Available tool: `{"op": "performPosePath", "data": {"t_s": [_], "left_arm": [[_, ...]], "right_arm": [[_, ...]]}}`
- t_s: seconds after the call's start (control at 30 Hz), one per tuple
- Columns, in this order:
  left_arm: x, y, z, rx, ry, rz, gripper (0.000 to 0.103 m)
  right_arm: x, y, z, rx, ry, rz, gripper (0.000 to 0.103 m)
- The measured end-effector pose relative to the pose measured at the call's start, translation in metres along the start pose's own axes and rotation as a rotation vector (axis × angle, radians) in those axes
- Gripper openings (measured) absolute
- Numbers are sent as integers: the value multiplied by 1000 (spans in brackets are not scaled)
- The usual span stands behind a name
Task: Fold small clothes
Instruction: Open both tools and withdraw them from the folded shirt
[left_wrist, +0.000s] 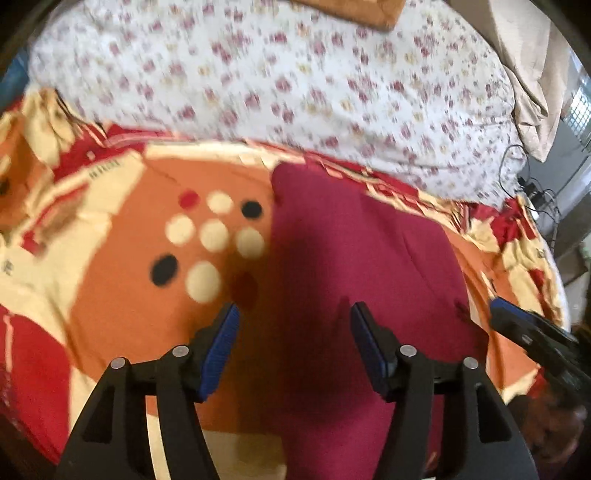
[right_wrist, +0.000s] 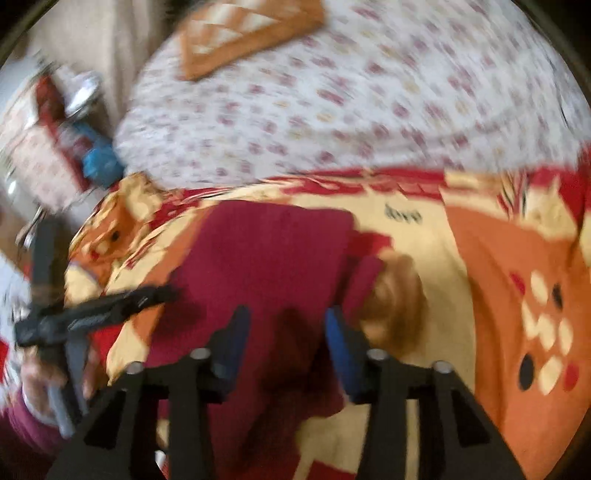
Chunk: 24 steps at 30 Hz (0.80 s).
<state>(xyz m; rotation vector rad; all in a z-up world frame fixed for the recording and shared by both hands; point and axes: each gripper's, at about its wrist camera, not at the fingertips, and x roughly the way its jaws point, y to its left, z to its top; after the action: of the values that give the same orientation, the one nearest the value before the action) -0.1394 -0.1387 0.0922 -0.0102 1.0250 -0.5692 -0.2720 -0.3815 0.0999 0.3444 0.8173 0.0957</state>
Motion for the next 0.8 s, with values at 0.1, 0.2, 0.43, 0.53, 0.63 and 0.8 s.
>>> {"op": "performPosePath", "data": {"t_s": [0.1,0.2,0.43,0.53,0.63,0.8], "left_arm": [[-3,-1,-2,-2,-28,36,53],[-3,-2,-6,1,-34,58,53],[-16,-12,-18,52,-93,116,53],[-23,-16,-21,68,-119,138,53],[-34,-19,-22,66,-160,144,53],[-47,-25,-23,94,-195,165,53]], "right_arm": [[-5,23,-5,-59,1,57,36],[15,30,-21,-118,66,-35,35],[30,22,-36,-96,80,-120,29],[17,26,-30,-76,47,-102,32],[4,37,-26,-89,-5,-145,53],[-8,50,-25,-126,-73,-233,70]]}}
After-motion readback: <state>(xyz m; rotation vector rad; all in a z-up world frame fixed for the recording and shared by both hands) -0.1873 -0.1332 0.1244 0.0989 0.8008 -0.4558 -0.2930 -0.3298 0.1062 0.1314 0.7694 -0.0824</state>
